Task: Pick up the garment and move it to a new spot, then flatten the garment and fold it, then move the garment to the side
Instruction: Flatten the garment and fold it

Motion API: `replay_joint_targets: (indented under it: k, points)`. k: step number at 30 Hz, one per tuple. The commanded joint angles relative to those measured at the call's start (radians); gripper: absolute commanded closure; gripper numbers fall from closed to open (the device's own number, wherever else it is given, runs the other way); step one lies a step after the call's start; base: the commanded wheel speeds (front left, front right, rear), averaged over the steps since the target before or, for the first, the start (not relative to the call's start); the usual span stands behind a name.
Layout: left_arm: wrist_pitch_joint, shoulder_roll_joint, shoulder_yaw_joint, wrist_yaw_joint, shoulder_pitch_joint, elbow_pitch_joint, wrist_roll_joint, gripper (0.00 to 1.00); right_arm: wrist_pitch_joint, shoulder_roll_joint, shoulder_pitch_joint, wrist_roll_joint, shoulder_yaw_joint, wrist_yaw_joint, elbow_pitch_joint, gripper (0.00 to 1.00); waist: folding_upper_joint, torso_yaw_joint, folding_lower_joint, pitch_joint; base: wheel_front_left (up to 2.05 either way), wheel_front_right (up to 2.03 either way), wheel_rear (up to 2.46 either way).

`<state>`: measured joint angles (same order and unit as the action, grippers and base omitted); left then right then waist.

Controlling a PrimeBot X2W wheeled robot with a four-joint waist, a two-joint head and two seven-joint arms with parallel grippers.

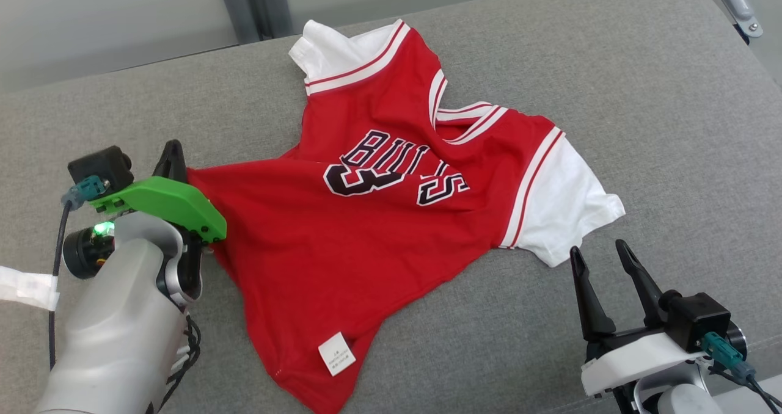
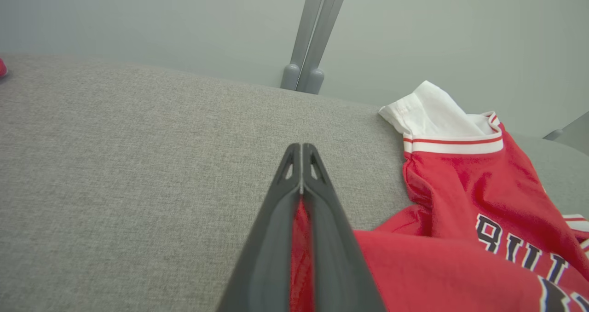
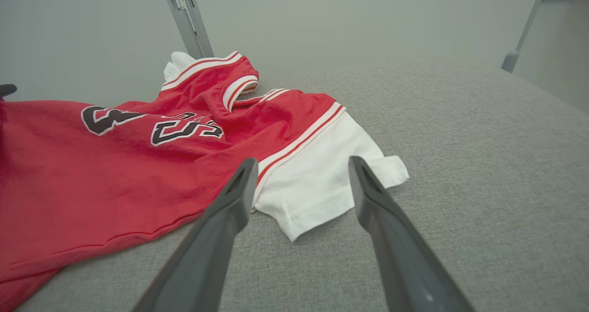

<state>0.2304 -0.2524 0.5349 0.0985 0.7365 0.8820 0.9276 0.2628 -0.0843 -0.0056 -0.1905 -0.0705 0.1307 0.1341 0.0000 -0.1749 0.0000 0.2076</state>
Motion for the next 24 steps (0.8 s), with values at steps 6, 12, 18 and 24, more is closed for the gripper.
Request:
replay_joint_targets:
  k: [6,12,18,24]
  points:
    - [0.019,-0.017,-0.03,-0.006,-0.12,0.01,0.029,0.0,0.003,0.005,0.04,0.0,0.013,0.0,0.004,0.0,0.0,-0.004,0.0,-0.039,0.0,0.0,0.0]
    - [0.035,-0.007,-0.066,0.028,-0.356,-0.176,0.029,0.0,0.003,0.008,0.093,0.006,0.049,0.0,-0.007,0.0,0.0,0.03,0.0,-0.082,0.0,0.0,0.0]
    - [-0.03,0.011,0.009,0.088,-0.588,-0.465,0.028,0.0,0.003,0.009,0.106,0.008,0.048,0.0,-0.016,0.0,0.0,0.074,0.0,-0.097,0.0,0.0,0.0]
    - [-0.128,-0.004,0.07,0.18,-0.712,-0.643,0.027,0.0,0.003,0.0,0.107,0.011,0.04,0.0,-0.017,0.0,0.0,0.101,0.0,-0.106,0.0,0.0,0.0]
